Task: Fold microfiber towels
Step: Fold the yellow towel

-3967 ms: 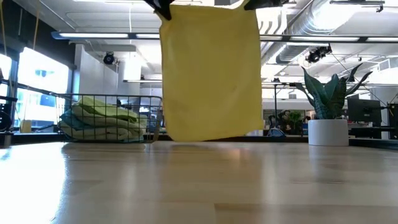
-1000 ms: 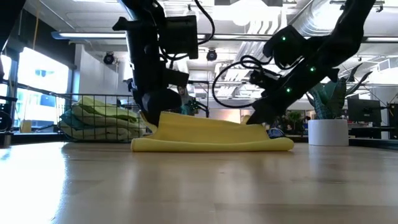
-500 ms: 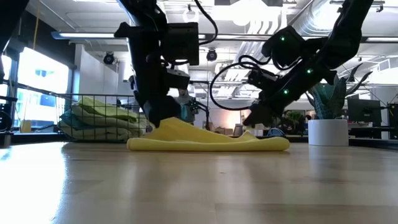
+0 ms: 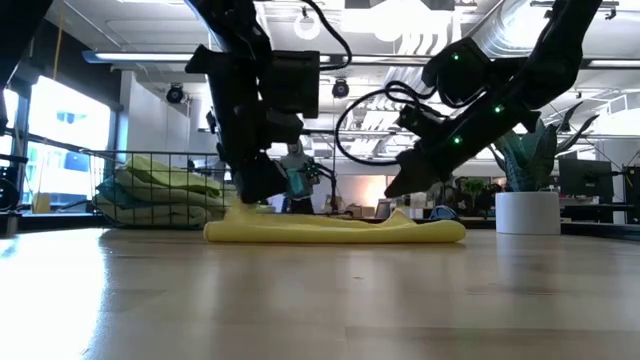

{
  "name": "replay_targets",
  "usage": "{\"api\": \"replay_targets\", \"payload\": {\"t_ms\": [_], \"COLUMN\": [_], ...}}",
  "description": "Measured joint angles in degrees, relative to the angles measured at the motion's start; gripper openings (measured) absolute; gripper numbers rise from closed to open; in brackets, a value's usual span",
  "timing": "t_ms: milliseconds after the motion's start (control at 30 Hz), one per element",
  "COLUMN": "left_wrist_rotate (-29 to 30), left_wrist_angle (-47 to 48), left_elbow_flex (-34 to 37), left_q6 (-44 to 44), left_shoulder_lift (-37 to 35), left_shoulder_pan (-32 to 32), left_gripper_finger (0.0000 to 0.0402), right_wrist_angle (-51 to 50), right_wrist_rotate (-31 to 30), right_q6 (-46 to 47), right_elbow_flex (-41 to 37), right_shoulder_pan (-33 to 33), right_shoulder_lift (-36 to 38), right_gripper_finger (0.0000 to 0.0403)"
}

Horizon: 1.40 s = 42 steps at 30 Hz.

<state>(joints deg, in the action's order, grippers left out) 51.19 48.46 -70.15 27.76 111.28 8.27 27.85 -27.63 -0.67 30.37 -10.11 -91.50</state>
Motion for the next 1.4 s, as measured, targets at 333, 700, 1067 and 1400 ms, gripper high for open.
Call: {"api": "replay_targets", "payload": {"t_ms": [333, 700, 1067, 1400], "left_wrist_rotate": [-7.2, -20.6, -34.2, -37.2], "left_wrist_angle": [0.4, 0.1, -14.3, -28.3], "left_elbow_flex": [0.0, 0.0, 0.0, -0.7], "left_q6": [1.0, 3.3, 5.6, 2.5], "left_shoulder_lift": [0.0, 0.0, 0.0, 0.0], "left_shoulder_pan": [0.1, -6.0, -13.0, -18.6], "left_gripper_finger": [0.0120, 0.0120, 0.0119, 0.0119], "right_wrist_angle": [-2.8, -11.1, -19.0, -22.5], "right_wrist_rotate": [11.7, 14.8, 14.8, 9.9], "right_q6": [7.9, 13.1, 13.9, -8.9], "right_elbow_flex": [0.0, 0.0, 0.1, 0.2], "right_shoulder_pan": [0.0, 0.2, 3.7, 6.3], "right_shoulder_lift": [0.0, 0.0, 0.1, 0.2], "right_gripper_finger": [0.0142, 0.0142, 0.0142, 0.0142]}}
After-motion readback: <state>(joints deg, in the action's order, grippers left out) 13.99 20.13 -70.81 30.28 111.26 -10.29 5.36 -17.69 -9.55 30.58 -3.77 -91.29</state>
